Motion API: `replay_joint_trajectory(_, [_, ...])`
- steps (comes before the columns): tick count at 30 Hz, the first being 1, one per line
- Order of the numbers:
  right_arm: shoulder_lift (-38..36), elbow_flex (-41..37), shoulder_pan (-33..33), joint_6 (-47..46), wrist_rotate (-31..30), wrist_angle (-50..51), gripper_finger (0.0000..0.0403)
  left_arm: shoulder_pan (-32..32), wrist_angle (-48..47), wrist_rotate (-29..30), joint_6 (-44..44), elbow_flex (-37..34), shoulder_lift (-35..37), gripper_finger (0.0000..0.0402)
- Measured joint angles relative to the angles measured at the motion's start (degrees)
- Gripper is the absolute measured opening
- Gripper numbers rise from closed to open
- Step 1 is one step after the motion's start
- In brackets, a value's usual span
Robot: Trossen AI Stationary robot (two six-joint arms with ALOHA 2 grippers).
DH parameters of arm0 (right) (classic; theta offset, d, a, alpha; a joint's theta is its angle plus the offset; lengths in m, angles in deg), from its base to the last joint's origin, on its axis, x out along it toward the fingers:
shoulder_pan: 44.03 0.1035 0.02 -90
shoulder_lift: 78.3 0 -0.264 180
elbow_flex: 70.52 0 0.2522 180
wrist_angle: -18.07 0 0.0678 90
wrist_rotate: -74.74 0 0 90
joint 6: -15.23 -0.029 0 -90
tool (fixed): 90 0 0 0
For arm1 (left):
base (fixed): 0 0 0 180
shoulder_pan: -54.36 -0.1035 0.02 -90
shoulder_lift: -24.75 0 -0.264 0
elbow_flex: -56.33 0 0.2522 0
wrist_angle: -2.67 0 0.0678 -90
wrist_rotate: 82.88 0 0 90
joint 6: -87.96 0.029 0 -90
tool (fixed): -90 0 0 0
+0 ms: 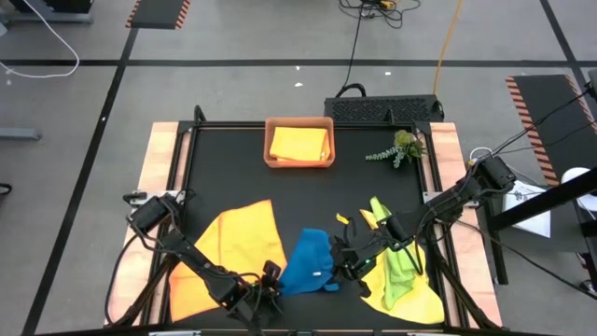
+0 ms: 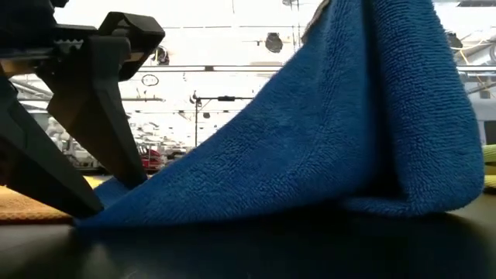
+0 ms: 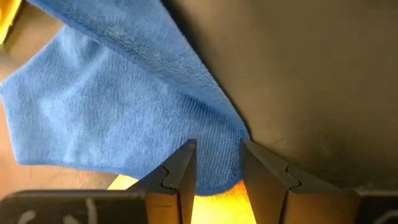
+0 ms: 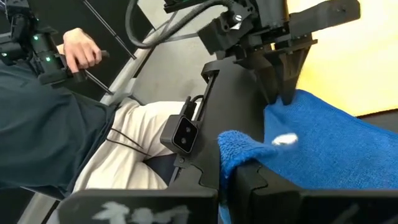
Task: Fold microfiber towels
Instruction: Fold the blue towel
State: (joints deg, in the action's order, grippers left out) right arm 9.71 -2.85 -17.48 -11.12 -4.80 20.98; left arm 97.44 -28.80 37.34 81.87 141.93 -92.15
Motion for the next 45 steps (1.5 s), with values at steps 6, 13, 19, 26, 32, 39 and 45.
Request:
replay_joint_trajectory(6, [0.0,0.0,0.0,0.1,0.0,0.1,0.0000,1.1,0.5,-1.8,-1.5,0.1,0.0,0.0124])
replay_joint_trajectory(13, [0.0,0.0,0.0,0.5,0.0,0.1,0.0000,2.9,-0.9,-1.4,-1.4,3.3,0.7,0.0125])
replay_joint_trajectory(19, [0.0,0.0,0.0,0.4,0.0,0.0,0.0000,3.2,-6.0,-0.6,-0.3,8.6,0.8,0.0126])
replay_joint_trajectory(26, [0.0,0.0,0.0,0.4,0.0,0.0,0.0000,2.8,-8.8,-2.3,-5.1,7.3,-0.5,0.0196])
replay_joint_trajectory(32, [0.0,0.0,0.0,0.6,0.0,0.2,0.0000,2.2,-9.1,-1.9,-8.7,7.4,-1.5,0.0255])
replay_joint_trajectory(39, [0.0,0.0,0.0,0.5,0.0,0.3,0.0000,1.7,-9.1,-1.1,-13.1,7.7,-4.4,0.0239])
replay_joint_trajectory(45, [0.0,0.0,0.0,0.5,0.0,0.4,0.0000,1.9,-8.9,-0.8,-12.5,7.7,-5.2,0.0168])
